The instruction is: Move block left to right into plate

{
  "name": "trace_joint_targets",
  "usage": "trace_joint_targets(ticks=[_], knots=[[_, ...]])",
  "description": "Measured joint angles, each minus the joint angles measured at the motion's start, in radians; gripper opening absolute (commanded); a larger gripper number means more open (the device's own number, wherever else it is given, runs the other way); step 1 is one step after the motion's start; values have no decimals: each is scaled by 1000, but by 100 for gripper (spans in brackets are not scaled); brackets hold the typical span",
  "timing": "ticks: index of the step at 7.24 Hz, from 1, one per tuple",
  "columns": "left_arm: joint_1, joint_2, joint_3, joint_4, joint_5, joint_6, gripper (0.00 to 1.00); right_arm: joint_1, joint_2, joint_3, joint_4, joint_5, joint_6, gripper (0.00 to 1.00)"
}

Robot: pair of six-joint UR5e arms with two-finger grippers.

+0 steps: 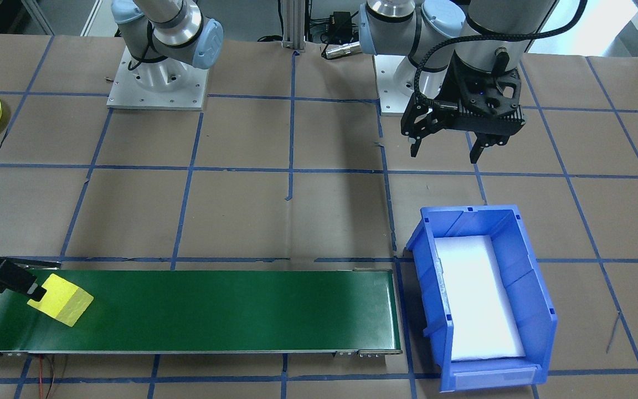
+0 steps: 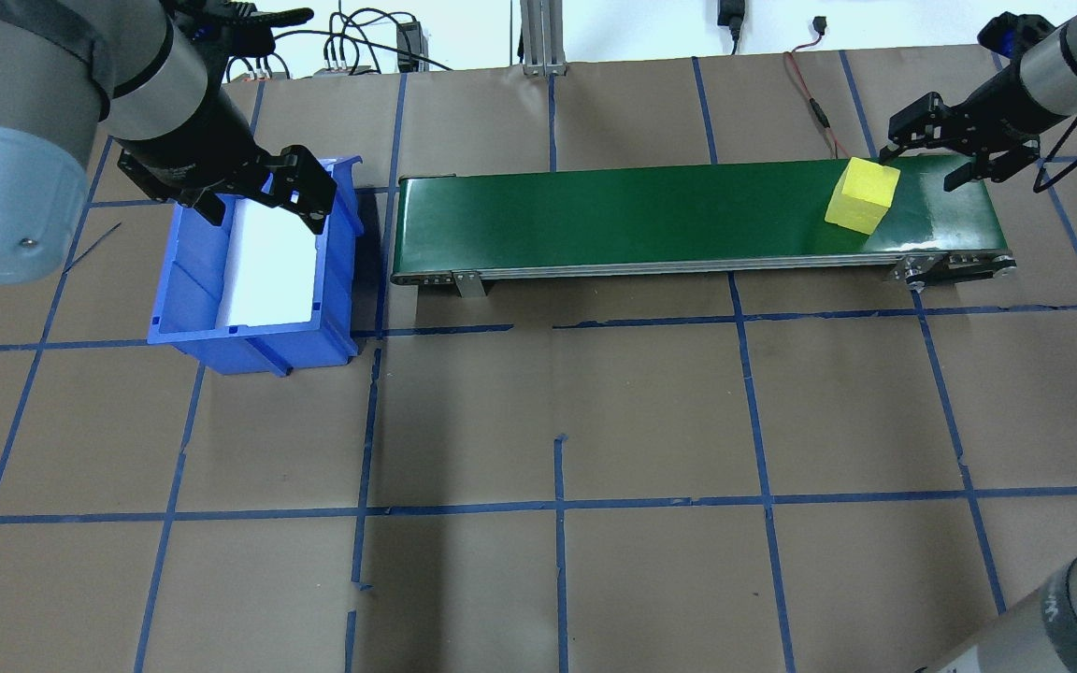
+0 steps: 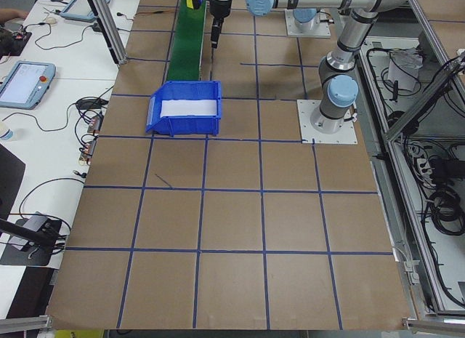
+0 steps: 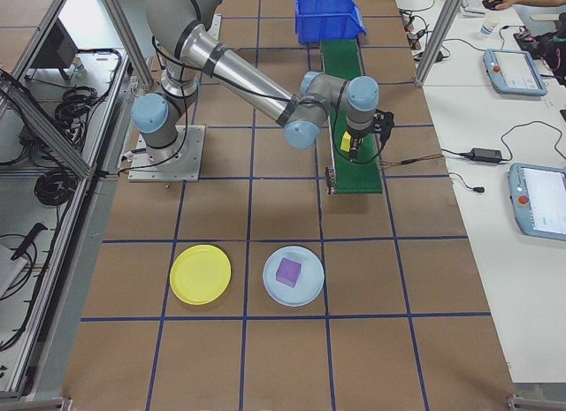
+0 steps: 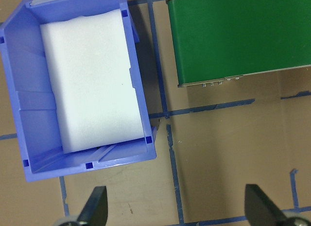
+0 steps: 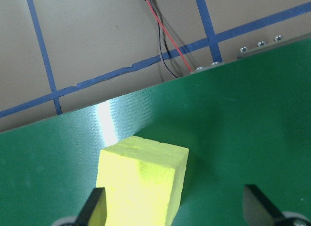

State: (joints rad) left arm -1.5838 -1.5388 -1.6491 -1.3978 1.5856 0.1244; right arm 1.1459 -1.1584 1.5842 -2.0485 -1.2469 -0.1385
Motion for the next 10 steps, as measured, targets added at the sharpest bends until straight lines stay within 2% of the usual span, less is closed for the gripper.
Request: trace_joint_targets(ticks=[4, 5, 6, 7, 8, 9, 10], knots=[[-1, 1, 1, -2, 6, 0, 100, 3, 54, -3, -53, -1, 9, 98], [-1, 1, 2, -3, 5, 0, 100, 3, 64, -3, -62, -1, 9, 90], [-1, 1, 3, -3, 5, 0, 100, 3, 72, -2, -71, -4, 8, 69], [-1, 1, 3, -3, 5, 0, 100, 3, 78, 2, -72, -16, 6, 52], [-1, 2, 3, -3, 5, 0, 100, 3, 81, 10, -67, -47, 3, 40], [-1, 2, 3, -3, 5, 0, 100, 3, 77, 15, -54, -97, -1, 32], [-1, 2, 3, -3, 4, 0, 100, 1, 66, 14, -23, -146, -6, 30]])
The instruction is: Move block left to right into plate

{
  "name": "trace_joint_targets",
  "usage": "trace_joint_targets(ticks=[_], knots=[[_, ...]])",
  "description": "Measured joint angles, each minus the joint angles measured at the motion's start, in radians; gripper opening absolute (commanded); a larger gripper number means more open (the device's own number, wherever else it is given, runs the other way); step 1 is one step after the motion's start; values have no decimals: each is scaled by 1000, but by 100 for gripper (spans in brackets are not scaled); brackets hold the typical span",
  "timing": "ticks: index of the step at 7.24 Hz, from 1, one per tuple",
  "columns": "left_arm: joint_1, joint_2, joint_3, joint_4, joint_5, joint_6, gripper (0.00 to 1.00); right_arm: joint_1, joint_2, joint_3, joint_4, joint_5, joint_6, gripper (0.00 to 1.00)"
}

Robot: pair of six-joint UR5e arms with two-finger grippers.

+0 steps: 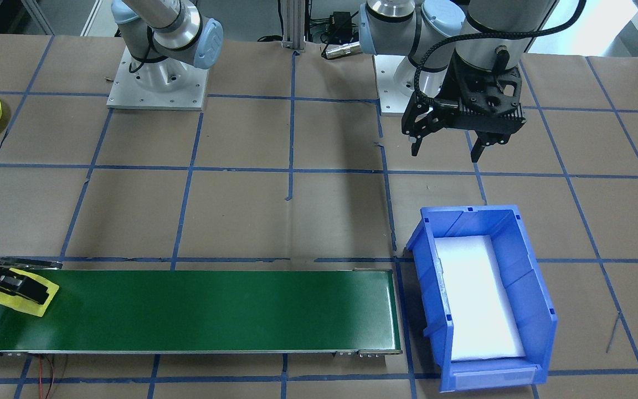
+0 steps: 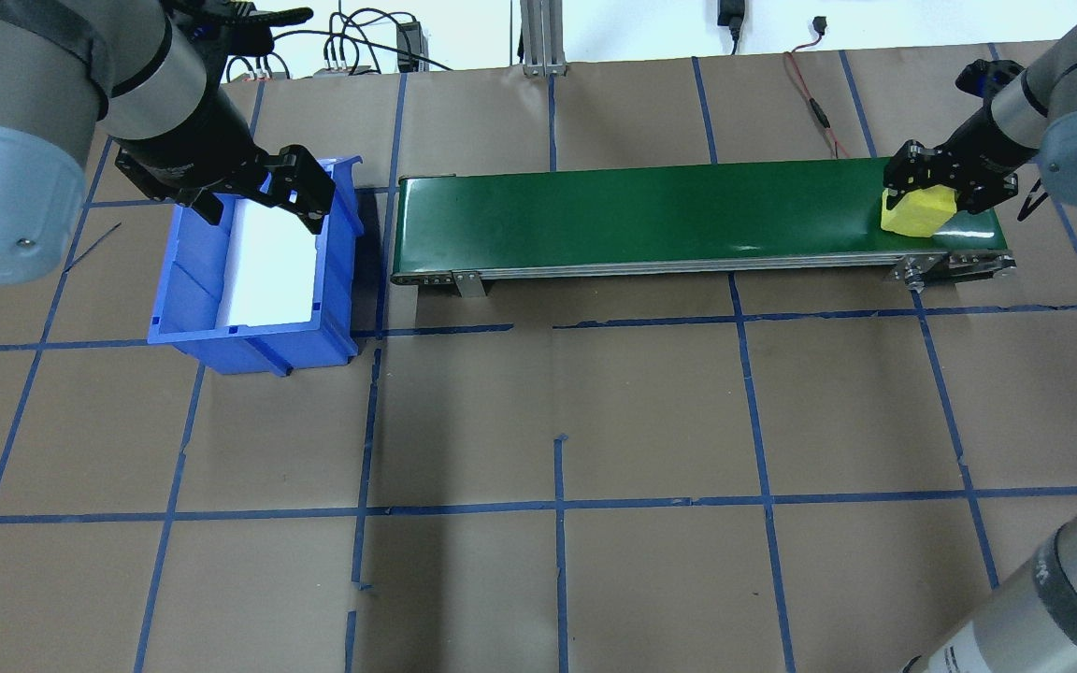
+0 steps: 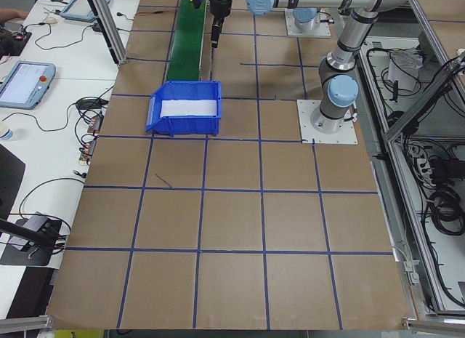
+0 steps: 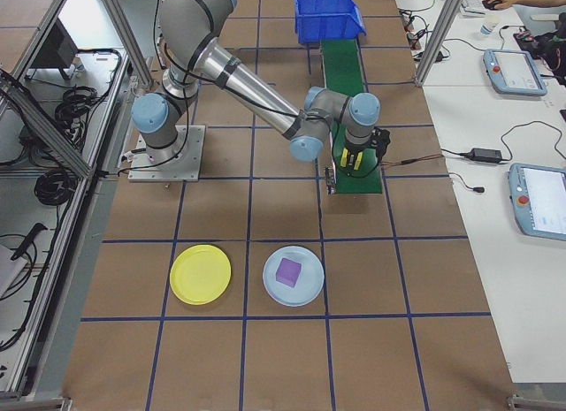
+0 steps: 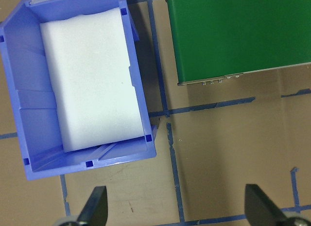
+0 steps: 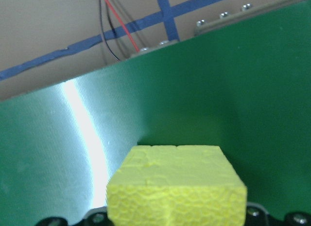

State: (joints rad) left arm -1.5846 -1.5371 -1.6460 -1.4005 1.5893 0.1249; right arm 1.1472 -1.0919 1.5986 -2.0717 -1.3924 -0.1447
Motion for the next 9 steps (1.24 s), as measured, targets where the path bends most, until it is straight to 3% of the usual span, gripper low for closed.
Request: trace_joint_targets(ticks=[3, 5, 7, 8, 9], knots=[[0, 0, 1, 0, -2, -1, 100, -67, -104, 11, 139, -176, -70, 30], [0, 0, 1, 0, -1, -1, 100, -300, -192, 85, 225, -223, -270, 30], [0, 0, -1, 0, 0, -1, 100, -627, -234, 180, 199, -236, -611, 31], [0, 0, -1, 0, 0, -1, 100, -793, -239, 237, 146, -240, -774, 32], [0, 0, -1, 0, 0, -1, 100, -921, -237, 285, 89, -239, -892, 47]])
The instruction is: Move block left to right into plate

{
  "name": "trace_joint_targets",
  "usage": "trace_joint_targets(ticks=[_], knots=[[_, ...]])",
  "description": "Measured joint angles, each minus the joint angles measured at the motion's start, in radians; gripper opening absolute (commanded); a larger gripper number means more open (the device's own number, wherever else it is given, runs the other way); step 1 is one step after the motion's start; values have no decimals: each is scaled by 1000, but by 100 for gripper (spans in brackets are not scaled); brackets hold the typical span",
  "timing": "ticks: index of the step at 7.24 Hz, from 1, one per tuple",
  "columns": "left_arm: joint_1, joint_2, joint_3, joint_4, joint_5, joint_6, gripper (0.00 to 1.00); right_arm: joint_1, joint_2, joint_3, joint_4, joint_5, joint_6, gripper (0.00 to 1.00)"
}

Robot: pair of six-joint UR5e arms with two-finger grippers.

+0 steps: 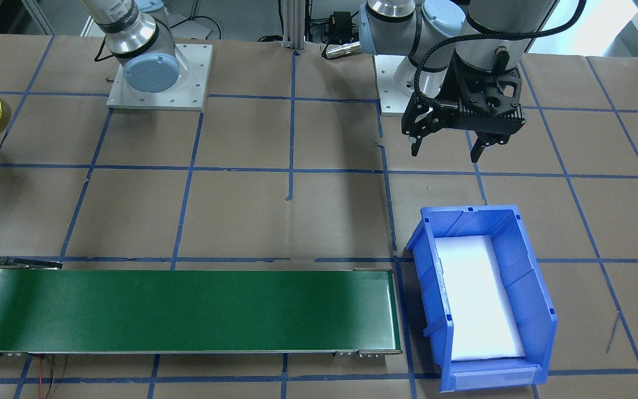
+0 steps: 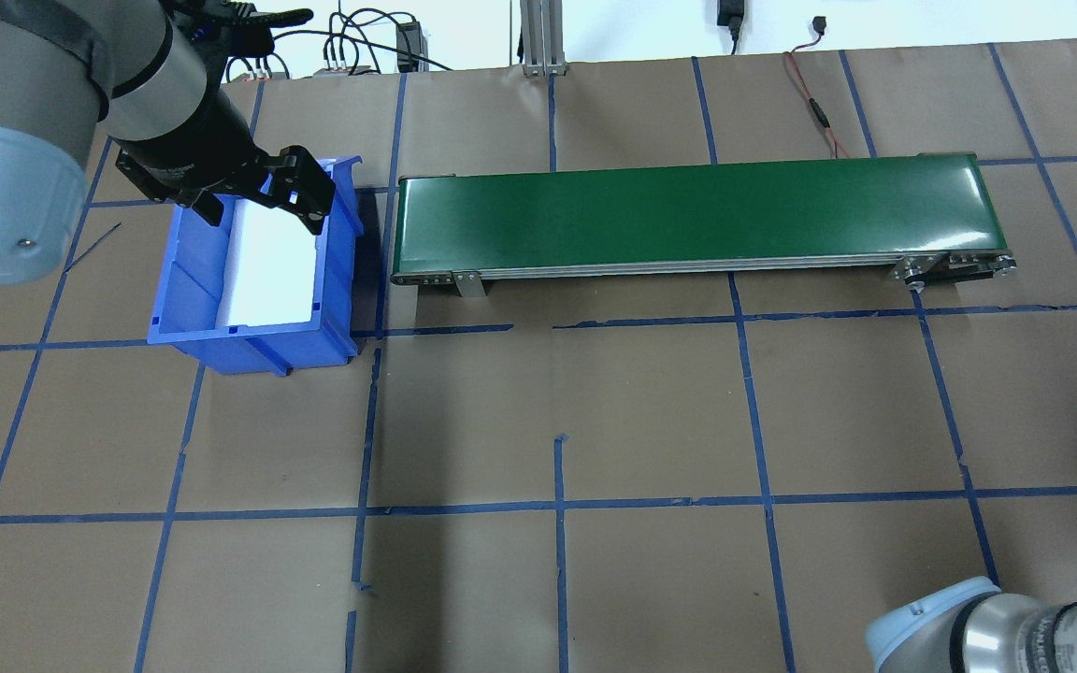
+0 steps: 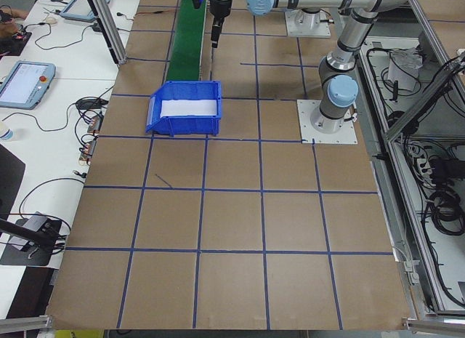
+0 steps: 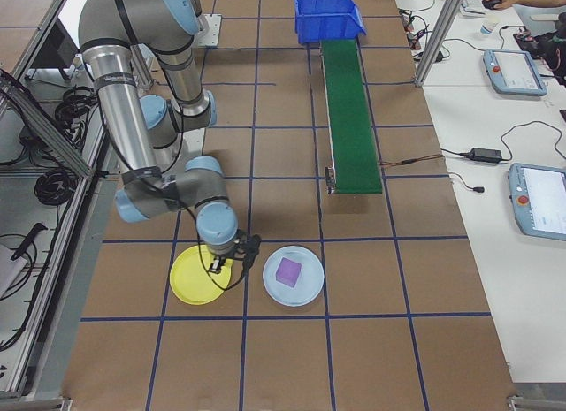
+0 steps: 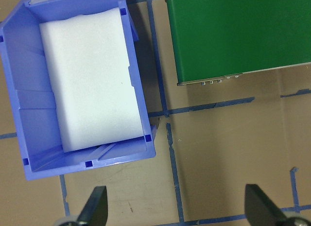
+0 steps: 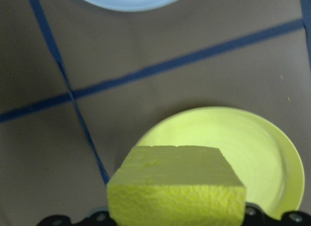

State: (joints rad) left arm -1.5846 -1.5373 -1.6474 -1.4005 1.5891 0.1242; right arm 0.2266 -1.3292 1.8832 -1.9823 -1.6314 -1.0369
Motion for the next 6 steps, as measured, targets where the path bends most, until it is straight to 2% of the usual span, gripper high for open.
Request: trace_joint_targets(ticks=[1, 3, 6], knots=[[0, 0, -1, 0, 0, 0, 100, -73, 7, 29, -36, 1, -67, 70], [0, 0, -2, 0, -2, 0, 100, -111, 17, 45, -71, 25, -109, 74], [0, 0, -2, 0, -3, 0, 100, -116, 19, 47, -81, 40, -118, 78]])
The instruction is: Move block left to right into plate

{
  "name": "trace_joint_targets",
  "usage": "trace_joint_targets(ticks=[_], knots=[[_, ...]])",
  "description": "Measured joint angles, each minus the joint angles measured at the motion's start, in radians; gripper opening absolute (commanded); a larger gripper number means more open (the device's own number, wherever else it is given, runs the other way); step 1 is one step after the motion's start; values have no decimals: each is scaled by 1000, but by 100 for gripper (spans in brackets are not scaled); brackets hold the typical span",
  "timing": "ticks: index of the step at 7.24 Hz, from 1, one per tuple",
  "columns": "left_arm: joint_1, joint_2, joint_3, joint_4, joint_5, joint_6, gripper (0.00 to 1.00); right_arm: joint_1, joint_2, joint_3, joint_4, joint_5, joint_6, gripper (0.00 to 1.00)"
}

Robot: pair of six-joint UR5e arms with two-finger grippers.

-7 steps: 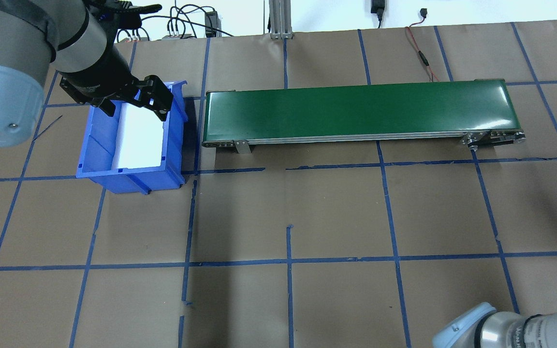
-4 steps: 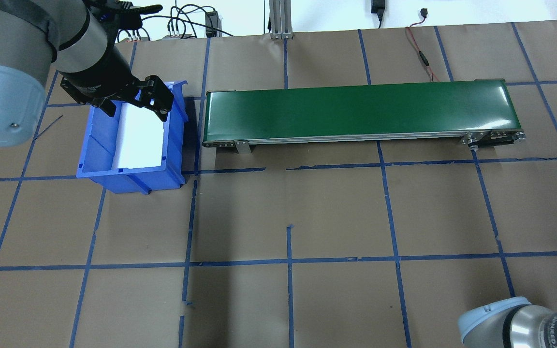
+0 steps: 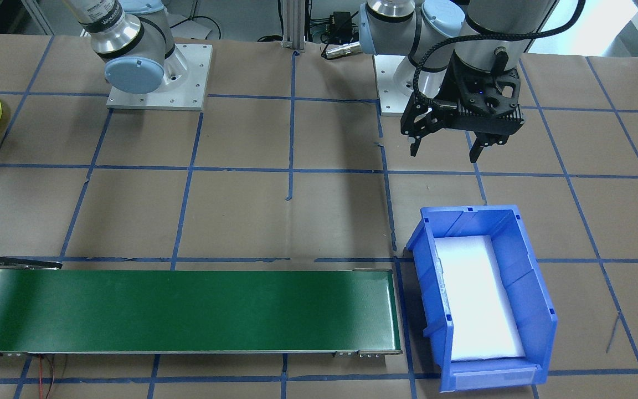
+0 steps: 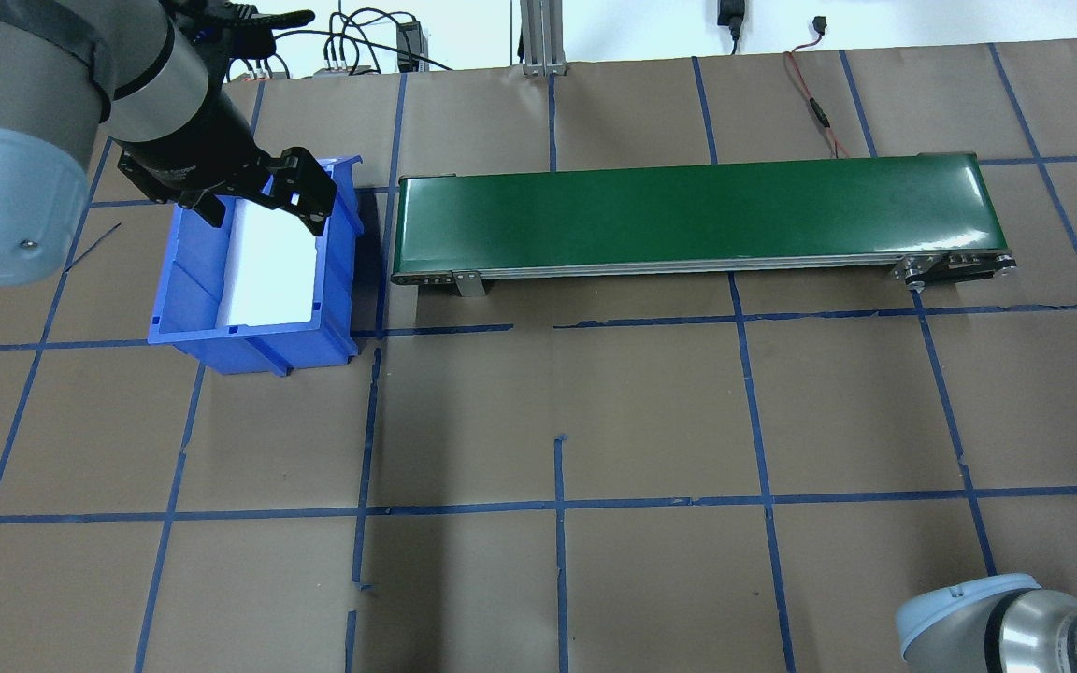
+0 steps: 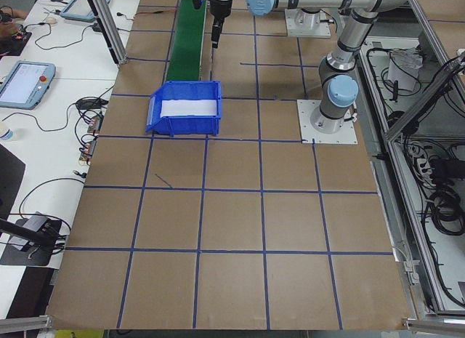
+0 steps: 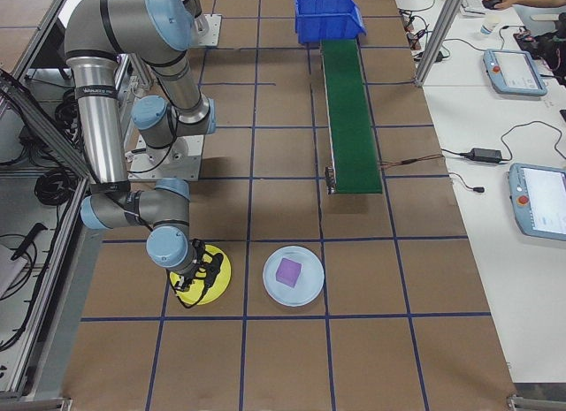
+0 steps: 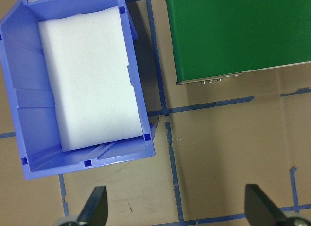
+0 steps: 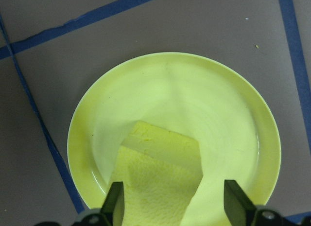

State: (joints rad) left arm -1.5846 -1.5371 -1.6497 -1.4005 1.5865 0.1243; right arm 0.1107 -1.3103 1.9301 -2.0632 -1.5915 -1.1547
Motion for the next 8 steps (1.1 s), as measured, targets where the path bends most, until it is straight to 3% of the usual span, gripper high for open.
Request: trace_joint_targets(ticks=[4, 6, 8], knots=[[0, 0, 1, 0, 0, 0, 100, 38, -23, -31, 34, 2, 2, 79], [0, 0, 1, 0, 0, 0, 100, 215, -84, -144, 208, 3, 23, 79], [0, 0, 1, 0, 1, 0, 100, 431, -184, -244, 395, 8, 181, 80]])
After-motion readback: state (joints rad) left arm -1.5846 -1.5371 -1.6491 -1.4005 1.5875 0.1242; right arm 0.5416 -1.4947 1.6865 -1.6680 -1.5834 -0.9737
